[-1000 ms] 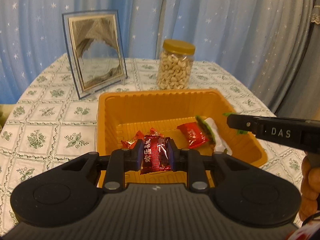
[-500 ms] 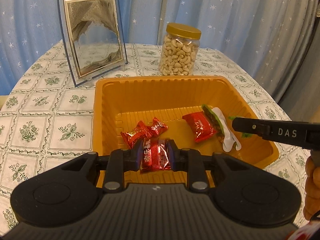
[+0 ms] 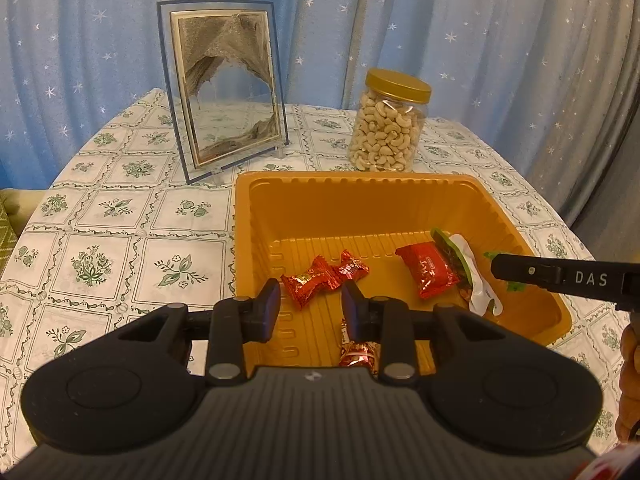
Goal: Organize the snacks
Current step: 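Open the left tool and the right tool to drop both snacks into the tray, then move both open tools back toward the red packet and clear packet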
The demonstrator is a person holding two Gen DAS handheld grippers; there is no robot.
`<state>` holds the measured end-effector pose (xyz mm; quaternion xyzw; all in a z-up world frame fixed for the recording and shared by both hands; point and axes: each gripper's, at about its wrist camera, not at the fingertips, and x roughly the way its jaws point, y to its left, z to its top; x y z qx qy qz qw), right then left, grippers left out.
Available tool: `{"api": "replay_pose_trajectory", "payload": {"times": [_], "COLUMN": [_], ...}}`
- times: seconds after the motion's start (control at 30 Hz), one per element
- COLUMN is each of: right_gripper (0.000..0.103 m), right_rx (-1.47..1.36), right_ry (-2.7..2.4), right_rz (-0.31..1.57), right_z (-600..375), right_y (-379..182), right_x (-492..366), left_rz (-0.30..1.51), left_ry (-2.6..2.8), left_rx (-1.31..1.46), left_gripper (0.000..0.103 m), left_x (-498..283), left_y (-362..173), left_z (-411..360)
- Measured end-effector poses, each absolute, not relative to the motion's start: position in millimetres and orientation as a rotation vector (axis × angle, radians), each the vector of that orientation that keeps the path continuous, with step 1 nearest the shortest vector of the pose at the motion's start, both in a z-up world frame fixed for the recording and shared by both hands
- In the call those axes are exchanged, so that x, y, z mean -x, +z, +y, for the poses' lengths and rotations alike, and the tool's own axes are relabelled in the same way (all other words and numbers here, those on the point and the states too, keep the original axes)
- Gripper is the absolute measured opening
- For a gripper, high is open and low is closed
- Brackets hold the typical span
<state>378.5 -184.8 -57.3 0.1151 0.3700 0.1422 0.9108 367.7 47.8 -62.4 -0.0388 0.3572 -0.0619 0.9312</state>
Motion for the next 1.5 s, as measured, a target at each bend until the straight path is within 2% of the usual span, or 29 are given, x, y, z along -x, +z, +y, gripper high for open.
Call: {"api": "replay_pose_trajectory", "payload": {"times": [0.2, 0.27, 0.3, 0.33, 0.97, 1.37, 1.5], "right_gripper": [0.022, 0.036, 0.05, 0.052, 0.052, 0.052, 0.052], "right_rx": [-0.279, -0.295, -0.306, -0.314, -0.262, -0.244, -0.243], "right_ry": [0.305, 0.296, 0.287, 0.277, 0.207, 0.204, 0.209], "right_rz": [0.751, 0.738, 0.725, 0.711, 0.584, 0.6, 0.613], "right_z": [-189, -193, -195, -197, -208, -222, -225], "right_y": [-56, -55, -53, -52, -28, -22, -24], "right_x": [-379, -379, -378, -377, -332, -257, -230], "left_rz": [0.735, 0.734, 0.733, 0.733, 0.666, 0.656, 0.662], "left_ry": [-0.124, -0.12, -0.122, -0.123, -0.125, -0.171, -0.195], "left_rx": [0.073, 0.073, 0.075, 0.075, 0.104, 0.071, 0.054], "left_gripper": [0.034, 0.038, 0.038, 0.039, 0.04, 0.046, 0.052], "left_x": [-368, -367, -367, -367, -326, -252, -227], "left_y": [-63, -63, -63, -63, -47, -44, -44], "left_z": [47, 48, 48, 48, 42, 23, 16]}}
